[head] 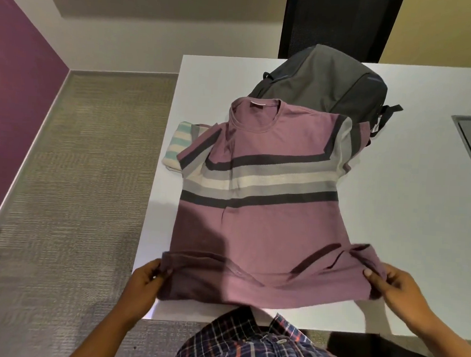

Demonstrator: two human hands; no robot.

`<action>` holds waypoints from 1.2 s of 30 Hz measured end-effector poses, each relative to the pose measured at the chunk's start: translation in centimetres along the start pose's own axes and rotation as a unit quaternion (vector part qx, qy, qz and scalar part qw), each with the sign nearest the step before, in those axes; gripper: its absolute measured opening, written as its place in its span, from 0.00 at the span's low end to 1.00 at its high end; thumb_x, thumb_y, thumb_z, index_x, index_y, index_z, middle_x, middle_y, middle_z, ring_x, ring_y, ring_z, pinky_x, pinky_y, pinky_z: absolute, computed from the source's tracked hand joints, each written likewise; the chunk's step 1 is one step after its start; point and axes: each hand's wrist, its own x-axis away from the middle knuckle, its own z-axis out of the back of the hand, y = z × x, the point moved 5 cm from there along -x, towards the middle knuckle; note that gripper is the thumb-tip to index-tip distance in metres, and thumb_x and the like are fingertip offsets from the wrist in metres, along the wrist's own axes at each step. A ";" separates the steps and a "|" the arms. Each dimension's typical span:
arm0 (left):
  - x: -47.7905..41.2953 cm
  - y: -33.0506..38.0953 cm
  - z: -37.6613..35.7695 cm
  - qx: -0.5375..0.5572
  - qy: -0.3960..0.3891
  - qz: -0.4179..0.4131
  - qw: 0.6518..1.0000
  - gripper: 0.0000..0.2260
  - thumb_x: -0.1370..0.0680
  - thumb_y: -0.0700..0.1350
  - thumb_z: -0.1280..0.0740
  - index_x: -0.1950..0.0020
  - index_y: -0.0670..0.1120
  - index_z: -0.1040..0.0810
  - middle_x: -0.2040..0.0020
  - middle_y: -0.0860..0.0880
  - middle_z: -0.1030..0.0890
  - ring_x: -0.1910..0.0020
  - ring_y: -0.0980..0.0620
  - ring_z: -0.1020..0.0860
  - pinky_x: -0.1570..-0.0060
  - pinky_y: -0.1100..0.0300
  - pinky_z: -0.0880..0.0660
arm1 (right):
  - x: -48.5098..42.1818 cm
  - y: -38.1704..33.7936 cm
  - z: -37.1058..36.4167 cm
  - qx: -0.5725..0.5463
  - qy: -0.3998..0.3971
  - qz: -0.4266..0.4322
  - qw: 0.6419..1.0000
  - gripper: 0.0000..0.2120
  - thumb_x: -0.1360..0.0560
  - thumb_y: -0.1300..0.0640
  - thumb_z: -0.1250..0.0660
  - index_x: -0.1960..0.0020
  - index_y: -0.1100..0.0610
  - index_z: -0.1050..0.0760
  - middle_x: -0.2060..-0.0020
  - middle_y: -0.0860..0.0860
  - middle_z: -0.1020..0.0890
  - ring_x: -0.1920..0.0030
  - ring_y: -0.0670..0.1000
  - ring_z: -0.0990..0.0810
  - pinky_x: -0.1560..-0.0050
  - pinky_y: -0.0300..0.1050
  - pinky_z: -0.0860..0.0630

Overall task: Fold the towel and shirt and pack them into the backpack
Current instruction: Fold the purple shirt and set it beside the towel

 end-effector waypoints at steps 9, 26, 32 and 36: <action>-5.9 6.2 0.6 -0.108 0.200 -0.108 0.968 0.07 0.20 0.45 0.34 0.43 0.47 0.21 0.51 0.46 0.18 0.49 0.42 0.20 0.51 0.50 0.25 | -6.0 -4.2 2.3 0.094 0.147 0.038 0.984 0.26 0.26 0.37 0.36 0.41 0.58 0.22 0.49 0.57 0.16 0.48 0.58 0.19 0.50 0.45 0.22; -5.0 -2.3 -4.8 -0.606 -0.066 -0.260 0.749 0.30 0.23 0.52 0.43 0.24 0.40 0.38 0.24 0.43 0.37 0.26 0.45 0.35 0.28 0.55 0.46 | -4.7 1.3 -5.7 0.532 -0.066 0.180 0.825 0.35 0.20 0.54 0.37 0.22 0.55 0.55 0.22 0.54 0.45 0.22 0.53 0.43 0.26 0.46 0.48; -5.5 0.1 -4.6 -0.616 -0.054 -0.270 0.738 0.24 0.25 0.38 0.48 0.31 0.39 0.26 0.32 0.42 0.25 0.35 0.45 0.24 0.41 0.51 0.25 | -5.2 -1.0 -4.8 0.555 -0.079 0.111 0.821 0.29 0.17 0.58 0.47 0.20 0.54 0.56 0.20 0.48 0.53 0.21 0.48 0.49 0.26 0.42 0.41; -5.7 3.5 -3.8 -0.615 -0.050 -0.273 0.738 0.23 0.27 0.38 0.45 0.34 0.43 0.23 0.35 0.45 0.22 0.41 0.47 0.20 0.54 0.54 0.19 | -6.1 -2.5 -3.6 0.572 -0.108 0.088 0.809 0.23 0.16 0.52 0.49 0.22 0.50 0.42 0.25 0.52 0.34 0.28 0.50 0.31 0.32 0.42 0.31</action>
